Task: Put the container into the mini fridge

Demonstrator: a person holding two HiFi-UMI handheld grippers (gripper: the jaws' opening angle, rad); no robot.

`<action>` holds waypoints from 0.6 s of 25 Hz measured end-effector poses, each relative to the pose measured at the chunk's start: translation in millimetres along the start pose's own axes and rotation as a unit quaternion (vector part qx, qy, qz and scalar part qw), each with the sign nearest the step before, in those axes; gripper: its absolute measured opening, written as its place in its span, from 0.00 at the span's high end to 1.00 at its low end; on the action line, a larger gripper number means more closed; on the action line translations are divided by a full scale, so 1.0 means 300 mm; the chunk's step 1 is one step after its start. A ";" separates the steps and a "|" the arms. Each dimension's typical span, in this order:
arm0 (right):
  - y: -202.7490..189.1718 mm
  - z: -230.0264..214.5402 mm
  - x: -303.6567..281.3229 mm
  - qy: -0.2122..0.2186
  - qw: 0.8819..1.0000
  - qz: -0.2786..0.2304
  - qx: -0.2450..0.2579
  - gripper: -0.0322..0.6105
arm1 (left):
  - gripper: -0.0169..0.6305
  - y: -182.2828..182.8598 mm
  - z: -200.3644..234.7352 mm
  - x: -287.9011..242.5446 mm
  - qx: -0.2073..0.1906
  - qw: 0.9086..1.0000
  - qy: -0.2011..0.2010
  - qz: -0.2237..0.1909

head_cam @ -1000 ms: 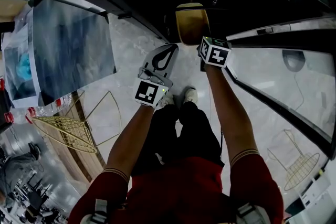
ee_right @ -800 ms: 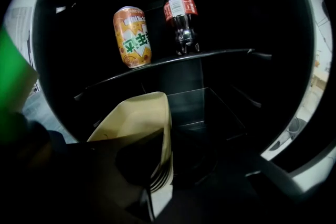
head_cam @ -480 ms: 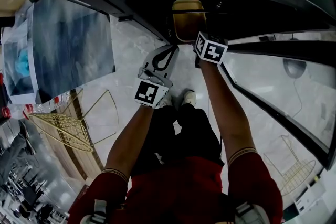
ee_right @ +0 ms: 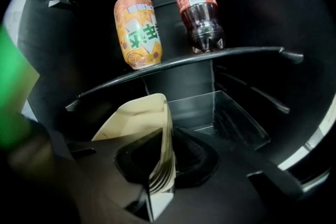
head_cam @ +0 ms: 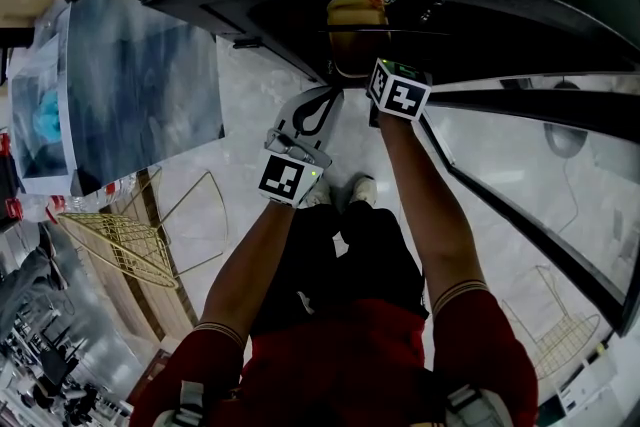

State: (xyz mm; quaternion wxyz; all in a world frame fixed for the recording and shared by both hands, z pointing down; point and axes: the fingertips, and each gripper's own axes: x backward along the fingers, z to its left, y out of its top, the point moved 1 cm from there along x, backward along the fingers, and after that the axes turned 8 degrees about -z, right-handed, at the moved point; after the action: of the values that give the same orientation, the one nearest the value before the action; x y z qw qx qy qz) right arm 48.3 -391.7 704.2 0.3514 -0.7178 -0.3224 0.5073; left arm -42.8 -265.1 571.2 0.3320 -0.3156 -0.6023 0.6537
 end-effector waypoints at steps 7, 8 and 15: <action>0.008 0.008 0.001 0.013 1.000 -0.010 0.013 0.86 | 0.96 -0.004 0.006 -0.009 0.004 1.000 -0.001 0.001; 0.010 0.011 0.003 0.015 1.000 -0.012 0.017 0.84 | 0.96 -0.004 0.005 -0.009 0.004 1.000 -0.001 0.000; 0.026 0.018 0.050 0.031 0.998 -0.021 0.046 0.76 | 0.96 0.004 -0.001 -0.004 0.007 1.000 -0.004 0.006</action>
State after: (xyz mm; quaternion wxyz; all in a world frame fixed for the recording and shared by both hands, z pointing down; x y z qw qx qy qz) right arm 48.1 -382.6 688.8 0.4048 -0.7094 -0.3023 0.4914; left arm -42.0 -265.8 570.1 0.3277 -0.3139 -0.5974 0.6612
